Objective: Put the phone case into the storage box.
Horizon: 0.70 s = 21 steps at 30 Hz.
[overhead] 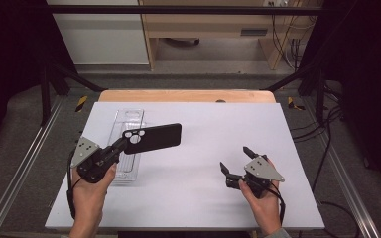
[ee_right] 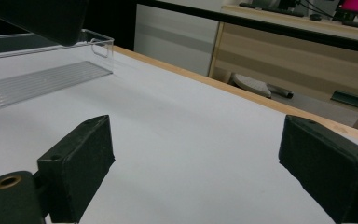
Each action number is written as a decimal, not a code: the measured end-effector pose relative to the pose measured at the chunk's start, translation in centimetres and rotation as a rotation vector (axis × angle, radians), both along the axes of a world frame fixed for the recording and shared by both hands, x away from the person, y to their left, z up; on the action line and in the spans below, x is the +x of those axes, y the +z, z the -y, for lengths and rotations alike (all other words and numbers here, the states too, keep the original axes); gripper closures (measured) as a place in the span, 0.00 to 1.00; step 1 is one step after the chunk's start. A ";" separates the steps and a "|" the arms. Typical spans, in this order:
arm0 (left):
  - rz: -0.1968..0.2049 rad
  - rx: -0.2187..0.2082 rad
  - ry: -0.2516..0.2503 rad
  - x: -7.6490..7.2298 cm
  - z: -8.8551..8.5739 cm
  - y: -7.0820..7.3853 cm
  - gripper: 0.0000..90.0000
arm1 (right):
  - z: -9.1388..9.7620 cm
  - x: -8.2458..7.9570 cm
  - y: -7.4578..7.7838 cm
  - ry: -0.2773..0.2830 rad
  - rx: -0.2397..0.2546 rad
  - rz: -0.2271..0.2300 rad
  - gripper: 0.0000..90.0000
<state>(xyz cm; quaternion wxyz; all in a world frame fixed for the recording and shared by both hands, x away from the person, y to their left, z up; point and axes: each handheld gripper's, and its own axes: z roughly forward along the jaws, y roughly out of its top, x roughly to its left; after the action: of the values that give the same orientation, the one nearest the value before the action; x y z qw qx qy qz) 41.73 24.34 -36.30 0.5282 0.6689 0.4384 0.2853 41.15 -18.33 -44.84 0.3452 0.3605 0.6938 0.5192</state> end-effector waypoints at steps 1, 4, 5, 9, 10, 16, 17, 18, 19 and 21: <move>0.001 0.010 0.001 0.1 -0.1 0.2 0.95 | 0.3 -0.2 0.0 -0.006 0.000 0.004 0.09; 0.007 0.039 0.005 0.4 -0.4 1.0 0.95 | 1.3 -1.1 -0.1 -0.018 0.000 0.013 0.09; 0.010 0.045 0.006 0.5 -0.6 1.3 0.95 | 1.6 -1.4 -0.1 -0.027 0.002 0.017 0.09; 0.011 0.102 0.002 1.2 -1.0 2.8 0.95 | 3.2 -2.0 -0.3 -0.077 0.046 0.041 0.08; 0.010 0.107 0.003 1.5 -1.1 3.1 0.95 | 3.6 -2.0 -0.4 -0.094 0.062 0.050 0.08; 0.007 0.170 0.001 2.9 -1.7 4.9 0.95 | 4.7 -1.9 -1.0 -0.116 0.067 0.068 0.08; 0.002 0.174 -0.005 3.1 -1.9 5.2 0.95 | 4.7 -1.8 -1.2 -0.119 0.061 0.075 0.08; -0.011 0.156 -0.014 3.4 -2.0 5.5 0.95 | 4.8 -1.8 -1.3 -0.123 0.043 0.077 0.08; -0.023 0.141 -0.022 3.7 -2.2 5.9 0.95 | 4.8 -1.7 -1.6 -0.132 0.031 0.071 0.08; -0.024 0.173 -0.027 4.2 -2.4 6.9 0.95 | 4.9 -1.4 -1.9 -0.150 0.033 0.070 0.09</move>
<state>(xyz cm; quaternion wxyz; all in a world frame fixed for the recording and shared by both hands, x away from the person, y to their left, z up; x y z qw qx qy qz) 45.93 26.69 -29.40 0.4669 0.7214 0.4092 0.3069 39.72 -23.25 -46.79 0.4011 0.3988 0.6436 0.5156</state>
